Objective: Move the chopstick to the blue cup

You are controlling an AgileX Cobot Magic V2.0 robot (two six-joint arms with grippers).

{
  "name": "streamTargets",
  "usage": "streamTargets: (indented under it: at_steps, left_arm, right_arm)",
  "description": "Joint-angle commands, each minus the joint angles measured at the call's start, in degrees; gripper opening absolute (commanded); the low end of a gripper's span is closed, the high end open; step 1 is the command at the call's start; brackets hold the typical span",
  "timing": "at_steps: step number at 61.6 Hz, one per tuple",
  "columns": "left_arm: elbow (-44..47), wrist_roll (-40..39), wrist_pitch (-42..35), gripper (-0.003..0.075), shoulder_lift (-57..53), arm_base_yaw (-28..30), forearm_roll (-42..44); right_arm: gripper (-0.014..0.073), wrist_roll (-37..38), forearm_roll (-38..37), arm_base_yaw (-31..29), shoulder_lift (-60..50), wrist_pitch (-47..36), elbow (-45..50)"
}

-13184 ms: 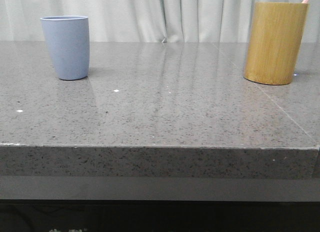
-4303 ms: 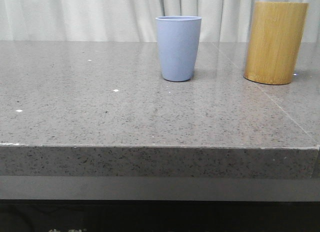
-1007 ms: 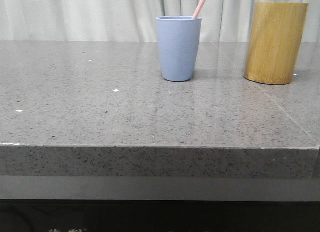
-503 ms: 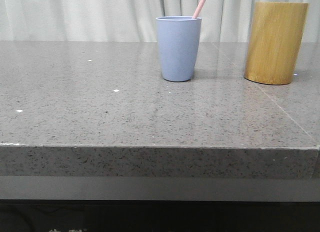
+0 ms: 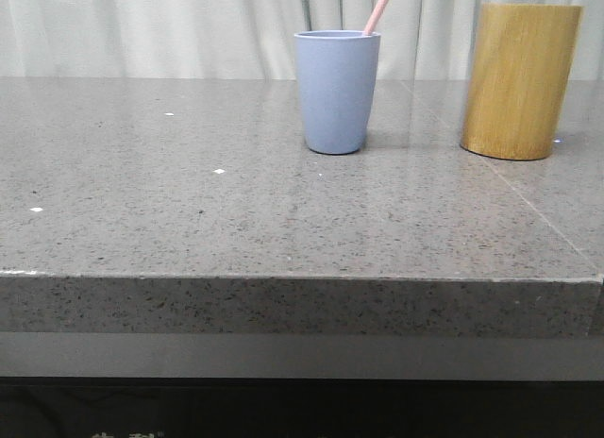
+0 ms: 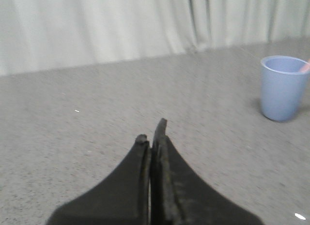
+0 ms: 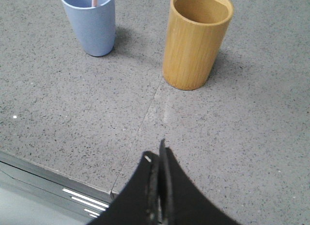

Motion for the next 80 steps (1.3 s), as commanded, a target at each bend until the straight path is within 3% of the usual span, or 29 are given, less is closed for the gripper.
streamTargets:
  at_steps: [1,12,25,50,59,80]
  left_arm:
    - [6.2,-0.3,-14.5,-0.0019,-4.0,2.7,-2.1]
    - [20.2,-0.3,-23.3,-0.0019,-12.7,7.2,-5.9]
    - [27.0,-0.3,-26.8,-0.0019,-16.8,9.0,-9.3]
    - [26.9,-0.6,-25.6,-0.0019,-16.7,7.5,-9.1]
    - [26.9,-5.8,-25.5,-0.0019,-16.8,7.4,-2.7]
    - [26.9,-5.2,-24.0,-0.0019,-16.8,7.4,-3.2]
  right_arm:
    - [-0.0068,0.3,-1.1,-0.2,0.0,-3.6,-1.4]
    - [-0.0068,0.3,-1.1,-0.2,0.0,-3.6,-1.4]
    - [-0.0068,0.3,-1.1,-0.2,0.0,-3.5,-1.4]
    - [-0.0068,0.3,-1.1,-0.2,0.0,-3.5,-1.4]
    - [-0.0068,0.3,-1.1,-0.2,0.0,-3.5,-1.4]
    - [-0.0068,0.3,-1.1,-0.2,0.0,-3.5,-1.4]
